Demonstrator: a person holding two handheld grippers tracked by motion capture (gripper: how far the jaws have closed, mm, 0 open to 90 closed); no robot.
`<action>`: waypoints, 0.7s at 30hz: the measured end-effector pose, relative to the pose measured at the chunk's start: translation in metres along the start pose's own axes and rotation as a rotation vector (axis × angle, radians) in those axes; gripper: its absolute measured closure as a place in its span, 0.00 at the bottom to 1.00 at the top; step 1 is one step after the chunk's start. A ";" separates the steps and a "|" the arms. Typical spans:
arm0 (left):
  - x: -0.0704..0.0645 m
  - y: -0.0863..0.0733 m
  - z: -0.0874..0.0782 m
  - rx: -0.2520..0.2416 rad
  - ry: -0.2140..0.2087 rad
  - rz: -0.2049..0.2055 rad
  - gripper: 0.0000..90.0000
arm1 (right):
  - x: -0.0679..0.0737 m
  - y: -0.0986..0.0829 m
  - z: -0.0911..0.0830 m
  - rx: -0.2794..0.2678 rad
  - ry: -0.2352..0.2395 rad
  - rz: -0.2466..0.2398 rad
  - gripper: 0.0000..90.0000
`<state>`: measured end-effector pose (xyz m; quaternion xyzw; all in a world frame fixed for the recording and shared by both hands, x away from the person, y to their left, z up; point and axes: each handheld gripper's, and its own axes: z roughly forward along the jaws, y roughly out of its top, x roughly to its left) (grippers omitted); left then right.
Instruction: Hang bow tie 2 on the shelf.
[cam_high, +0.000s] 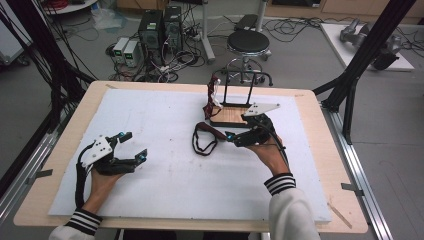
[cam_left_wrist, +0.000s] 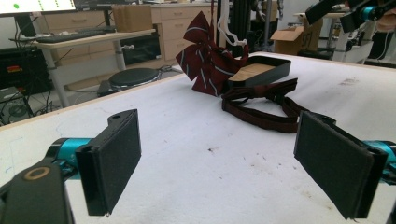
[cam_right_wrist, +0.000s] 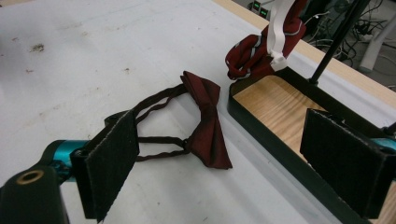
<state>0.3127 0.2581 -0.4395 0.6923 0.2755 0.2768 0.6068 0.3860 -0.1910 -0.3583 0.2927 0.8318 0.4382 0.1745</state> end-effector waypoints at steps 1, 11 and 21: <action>0.000 0.000 0.000 0.000 0.002 0.002 0.17 | -0.001 0.002 0.002 -0.002 0.003 -0.003 0.12; -0.001 -0.003 0.002 0.012 -0.001 0.004 0.17 | -0.002 0.022 0.025 0.057 0.019 -0.015 0.12; -0.002 -0.008 0.003 0.008 0.009 0.002 0.17 | 0.000 0.028 0.050 0.142 0.045 -0.011 0.12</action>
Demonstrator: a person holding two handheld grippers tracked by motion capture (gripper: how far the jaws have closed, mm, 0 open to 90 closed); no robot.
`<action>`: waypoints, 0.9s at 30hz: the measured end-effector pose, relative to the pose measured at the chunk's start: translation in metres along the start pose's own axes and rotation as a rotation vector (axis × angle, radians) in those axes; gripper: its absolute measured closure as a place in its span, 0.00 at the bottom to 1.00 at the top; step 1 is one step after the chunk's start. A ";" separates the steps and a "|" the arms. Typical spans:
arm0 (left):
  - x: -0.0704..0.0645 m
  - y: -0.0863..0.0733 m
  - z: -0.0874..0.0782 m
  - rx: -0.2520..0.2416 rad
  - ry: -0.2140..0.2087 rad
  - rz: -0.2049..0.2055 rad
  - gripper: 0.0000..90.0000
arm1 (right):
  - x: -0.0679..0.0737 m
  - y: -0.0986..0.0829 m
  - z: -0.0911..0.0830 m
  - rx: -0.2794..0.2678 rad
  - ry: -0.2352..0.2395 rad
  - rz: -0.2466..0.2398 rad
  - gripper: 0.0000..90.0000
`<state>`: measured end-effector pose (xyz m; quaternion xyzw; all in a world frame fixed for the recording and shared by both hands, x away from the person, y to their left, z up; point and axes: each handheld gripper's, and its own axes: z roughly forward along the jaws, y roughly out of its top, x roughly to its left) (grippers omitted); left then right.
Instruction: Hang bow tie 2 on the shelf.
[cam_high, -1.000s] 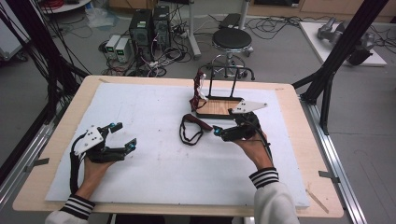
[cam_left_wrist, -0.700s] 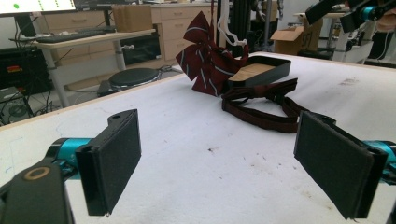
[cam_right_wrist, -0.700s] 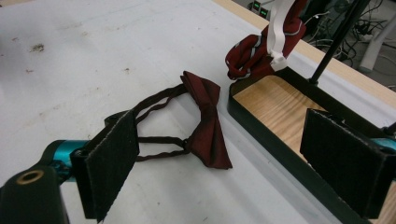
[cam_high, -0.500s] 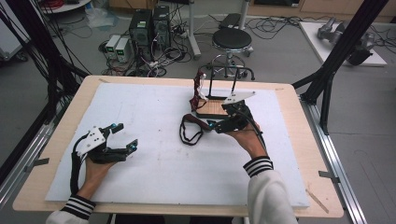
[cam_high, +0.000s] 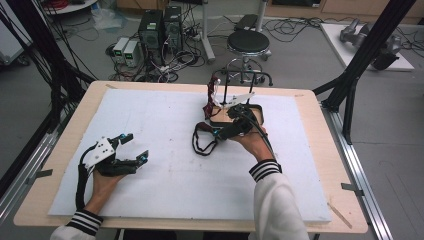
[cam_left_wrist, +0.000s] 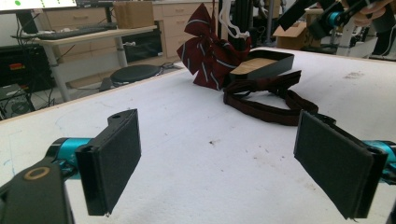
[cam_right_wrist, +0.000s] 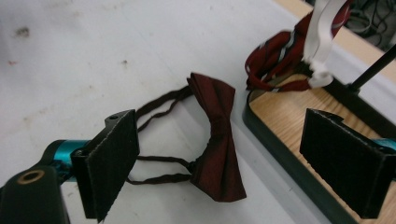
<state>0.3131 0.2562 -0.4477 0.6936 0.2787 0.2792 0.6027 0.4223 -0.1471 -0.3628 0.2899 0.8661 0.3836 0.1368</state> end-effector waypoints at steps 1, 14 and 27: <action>0.000 -0.001 0.000 0.001 -0.001 0.000 0.17 | 0.000 -0.001 0.002 0.016 0.004 0.004 0.12; 0.002 -0.002 0.000 0.002 0.002 -0.008 0.17 | 0.003 0.000 0.030 0.105 -0.019 0.018 0.20; 0.001 -0.002 0.000 0.003 0.002 -0.004 0.17 | 0.003 0.002 0.049 0.156 -0.045 0.028 0.30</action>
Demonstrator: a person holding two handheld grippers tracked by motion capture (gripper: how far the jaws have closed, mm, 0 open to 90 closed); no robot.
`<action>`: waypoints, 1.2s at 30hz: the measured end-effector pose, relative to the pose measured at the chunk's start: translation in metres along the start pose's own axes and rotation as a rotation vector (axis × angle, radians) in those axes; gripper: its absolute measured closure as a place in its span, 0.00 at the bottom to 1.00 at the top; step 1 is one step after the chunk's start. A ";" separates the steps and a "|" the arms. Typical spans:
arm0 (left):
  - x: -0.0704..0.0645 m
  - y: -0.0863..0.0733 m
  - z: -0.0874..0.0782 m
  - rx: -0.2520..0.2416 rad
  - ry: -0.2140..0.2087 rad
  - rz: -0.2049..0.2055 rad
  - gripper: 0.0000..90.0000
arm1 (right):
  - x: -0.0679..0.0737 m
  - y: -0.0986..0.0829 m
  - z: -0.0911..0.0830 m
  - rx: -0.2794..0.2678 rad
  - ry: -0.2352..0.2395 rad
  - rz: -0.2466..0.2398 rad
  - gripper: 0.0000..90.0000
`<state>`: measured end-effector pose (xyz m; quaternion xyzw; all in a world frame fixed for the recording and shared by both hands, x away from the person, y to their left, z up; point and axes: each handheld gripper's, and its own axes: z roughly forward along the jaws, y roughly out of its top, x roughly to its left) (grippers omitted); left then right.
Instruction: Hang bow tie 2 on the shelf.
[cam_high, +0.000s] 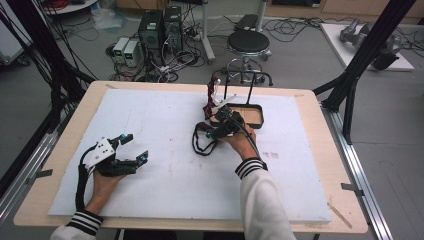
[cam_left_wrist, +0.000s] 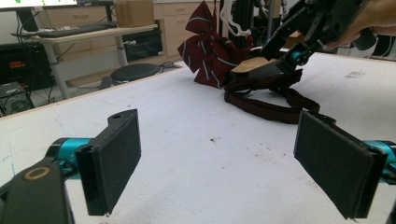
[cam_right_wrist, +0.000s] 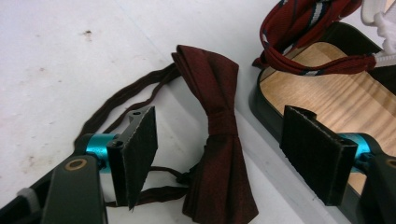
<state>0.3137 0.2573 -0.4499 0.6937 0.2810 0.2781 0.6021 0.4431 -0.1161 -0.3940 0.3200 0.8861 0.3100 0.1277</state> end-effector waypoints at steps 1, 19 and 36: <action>0.000 0.000 0.000 -0.002 0.000 -0.002 0.17 | 0.000 0.000 0.001 0.001 -0.001 0.001 0.31; 0.001 -0.001 -0.002 -0.022 0.001 -0.010 0.17 | -0.001 0.000 0.016 0.040 -0.016 0.010 0.42; 0.000 -0.001 -0.003 -0.028 0.004 -0.008 0.17 | 0.000 -0.001 0.026 0.105 -0.055 -0.018 0.70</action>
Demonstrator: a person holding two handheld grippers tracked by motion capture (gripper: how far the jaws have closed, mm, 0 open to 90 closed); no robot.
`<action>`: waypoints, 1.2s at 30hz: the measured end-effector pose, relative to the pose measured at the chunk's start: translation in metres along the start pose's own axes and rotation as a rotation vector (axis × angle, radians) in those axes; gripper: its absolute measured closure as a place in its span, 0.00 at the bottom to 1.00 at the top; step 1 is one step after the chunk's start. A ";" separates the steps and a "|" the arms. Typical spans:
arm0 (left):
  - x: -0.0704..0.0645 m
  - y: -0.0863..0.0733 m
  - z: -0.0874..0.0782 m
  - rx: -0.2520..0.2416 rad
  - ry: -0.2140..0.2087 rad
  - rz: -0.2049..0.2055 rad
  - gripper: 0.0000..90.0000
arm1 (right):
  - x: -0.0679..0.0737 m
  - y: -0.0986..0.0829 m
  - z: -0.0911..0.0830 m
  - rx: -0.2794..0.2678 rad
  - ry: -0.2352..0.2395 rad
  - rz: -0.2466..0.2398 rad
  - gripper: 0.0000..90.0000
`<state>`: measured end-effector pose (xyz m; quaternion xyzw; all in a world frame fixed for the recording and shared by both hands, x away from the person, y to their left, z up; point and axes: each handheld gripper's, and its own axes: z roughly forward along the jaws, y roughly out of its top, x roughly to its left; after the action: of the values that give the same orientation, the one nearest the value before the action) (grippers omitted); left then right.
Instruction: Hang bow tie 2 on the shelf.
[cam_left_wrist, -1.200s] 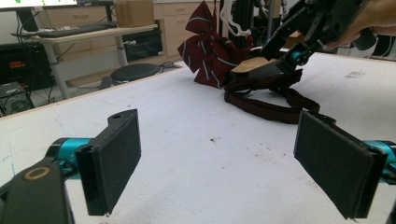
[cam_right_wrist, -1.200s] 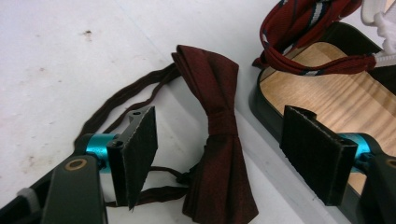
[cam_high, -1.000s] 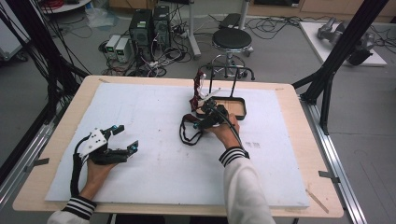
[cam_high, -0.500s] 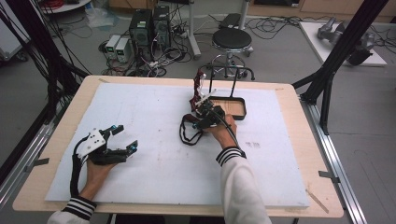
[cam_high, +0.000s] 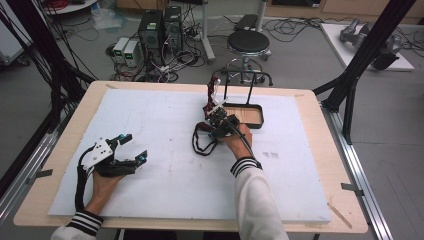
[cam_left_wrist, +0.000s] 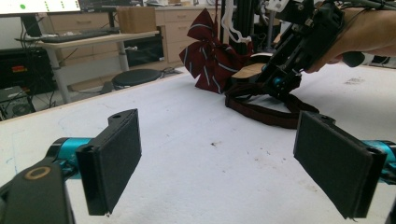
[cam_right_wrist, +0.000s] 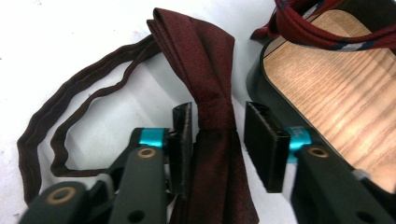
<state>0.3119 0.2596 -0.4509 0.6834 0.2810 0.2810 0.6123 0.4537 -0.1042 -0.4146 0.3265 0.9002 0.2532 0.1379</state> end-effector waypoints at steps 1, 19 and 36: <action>0.000 0.000 0.000 -0.003 0.001 0.001 0.17 | 0.000 0.000 0.001 0.005 -0.001 -0.001 0.71; 0.001 0.002 -0.003 -0.019 0.016 -0.010 0.17 | -0.001 0.000 -0.006 -0.036 -0.006 0.003 0.81; 0.000 0.000 -0.003 -0.018 0.025 -0.009 0.17 | 0.004 0.002 -0.027 -0.114 -0.008 -0.008 0.81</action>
<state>0.3103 0.2615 -0.4504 0.6730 0.2891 0.2890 0.6164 0.4410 -0.1098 -0.3915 0.3155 0.8849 0.3025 0.1609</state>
